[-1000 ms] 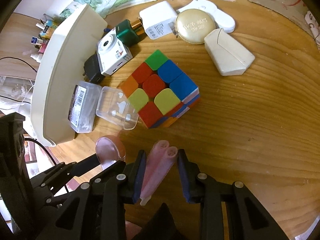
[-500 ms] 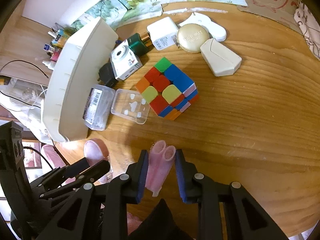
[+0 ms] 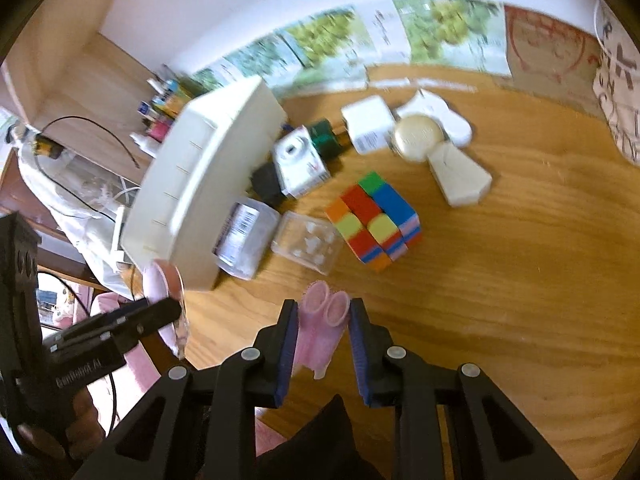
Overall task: Organize rigid objects
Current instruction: 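Lift both pink items and carry them over the white tray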
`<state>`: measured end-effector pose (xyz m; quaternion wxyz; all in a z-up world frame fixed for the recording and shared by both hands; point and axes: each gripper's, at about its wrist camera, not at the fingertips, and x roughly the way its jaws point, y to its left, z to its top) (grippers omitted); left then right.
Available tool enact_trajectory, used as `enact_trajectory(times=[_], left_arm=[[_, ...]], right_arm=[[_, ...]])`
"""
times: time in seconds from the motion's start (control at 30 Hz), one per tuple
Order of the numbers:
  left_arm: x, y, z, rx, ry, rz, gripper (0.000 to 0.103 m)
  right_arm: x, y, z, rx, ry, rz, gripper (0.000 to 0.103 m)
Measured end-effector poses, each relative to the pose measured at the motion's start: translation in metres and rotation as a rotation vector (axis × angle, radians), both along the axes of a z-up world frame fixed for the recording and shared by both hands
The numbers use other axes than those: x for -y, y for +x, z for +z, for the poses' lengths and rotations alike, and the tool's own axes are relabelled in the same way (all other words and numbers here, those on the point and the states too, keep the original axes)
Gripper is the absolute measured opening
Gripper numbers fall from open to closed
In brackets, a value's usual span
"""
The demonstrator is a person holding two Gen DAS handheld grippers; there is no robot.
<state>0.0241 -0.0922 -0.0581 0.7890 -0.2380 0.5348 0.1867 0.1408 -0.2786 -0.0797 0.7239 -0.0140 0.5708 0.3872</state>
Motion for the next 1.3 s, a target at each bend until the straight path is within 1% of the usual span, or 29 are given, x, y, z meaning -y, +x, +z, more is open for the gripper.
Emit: enact_trajectory(times=[0.27, 0.47, 0.5, 0.6, 0.67, 0.87, 0.97, 1.03, 1.1, 1.17, 1.3], left_arm=[[-0.024, -0.009, 0.032, 0.144, 0.07, -0.011, 0.05], [-0.051, -0.017, 0.049, 0.261, 0.103, 0.002, 0.05], [-0.056, -0.02, 0.052, 0.293, 0.124, 0.002, 0.05], [-0.066, -0.026, 0.06, 0.353, 0.191, -0.009, 0.05], [-0.073, -0.029, 0.063, 0.381, 0.22, -0.013, 0.05], [-0.103, -0.041, 0.069, 0.495, 0.246, -0.005, 0.05], [-0.113, -0.046, 0.075, 0.535, 0.306, -0.004, 0.051], [-0.122, -0.05, 0.079, 0.571, 0.321, -0.002, 0.051], [-0.132, -0.051, 0.08, 0.581, 0.322, -0.014, 0.051], [-0.141, -0.049, 0.079, 0.57, 0.332, -0.028, 0.051], [-0.161, -0.05, 0.074, 0.554, 0.326, -0.056, 0.051]], right_arm=[[-0.01, -0.014, 0.025, 0.072, 0.138, 0.002, 0.025], [-0.022, -0.029, 0.048, 0.156, 0.228, 0.009, 0.025], [-0.025, -0.031, 0.052, 0.167, 0.241, 0.007, 0.025], [-0.033, -0.036, 0.06, 0.199, 0.278, 0.007, 0.025], [-0.04, -0.04, 0.066, 0.222, 0.302, 0.009, 0.025], [-0.064, -0.054, 0.081, 0.311, 0.362, 0.015, 0.025], [-0.078, -0.062, 0.085, 0.352, 0.388, 0.018, 0.025], [-0.087, -0.068, 0.088, 0.377, 0.405, 0.021, 0.025], [-0.095, -0.073, 0.089, 0.396, 0.421, 0.018, 0.025], [-0.105, -0.078, 0.09, 0.416, 0.435, 0.009, 0.025], [-0.126, -0.084, 0.085, 0.413, 0.451, -0.004, 0.025]])
